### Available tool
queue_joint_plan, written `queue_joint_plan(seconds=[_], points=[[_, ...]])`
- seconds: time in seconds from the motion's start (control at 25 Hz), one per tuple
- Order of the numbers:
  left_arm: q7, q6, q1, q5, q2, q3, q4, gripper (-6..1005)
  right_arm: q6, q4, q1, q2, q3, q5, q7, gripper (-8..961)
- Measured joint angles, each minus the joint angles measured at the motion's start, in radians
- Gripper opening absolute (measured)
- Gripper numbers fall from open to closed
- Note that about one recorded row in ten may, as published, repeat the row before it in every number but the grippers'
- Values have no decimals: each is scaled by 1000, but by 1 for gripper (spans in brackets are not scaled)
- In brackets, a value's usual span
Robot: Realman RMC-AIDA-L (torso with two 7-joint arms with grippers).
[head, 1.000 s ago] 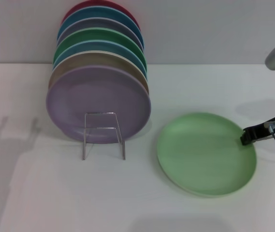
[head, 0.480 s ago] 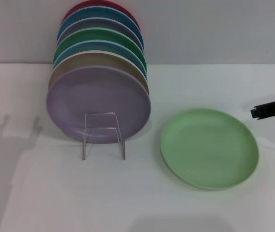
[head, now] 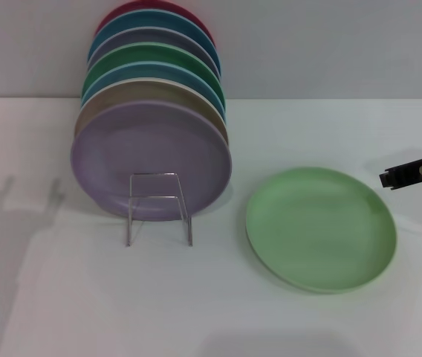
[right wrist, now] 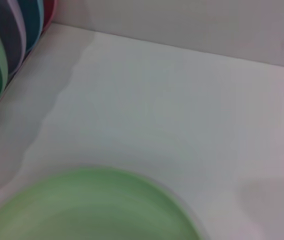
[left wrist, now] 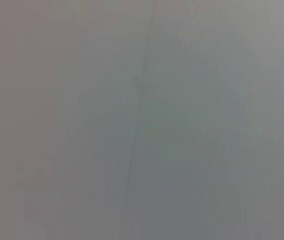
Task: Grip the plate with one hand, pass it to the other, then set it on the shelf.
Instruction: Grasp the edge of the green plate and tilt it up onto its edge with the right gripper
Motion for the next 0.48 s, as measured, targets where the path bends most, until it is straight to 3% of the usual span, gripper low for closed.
queue_joint_plan(seconds=[0.12,0.48], points=[[0,0,1,0,0,-1,-1,803,30,1,9,-2,26,0,3,56],[-1,5,7,0,-2,0,-1,803,63,-41,34,-3,58,-3,3,280]])
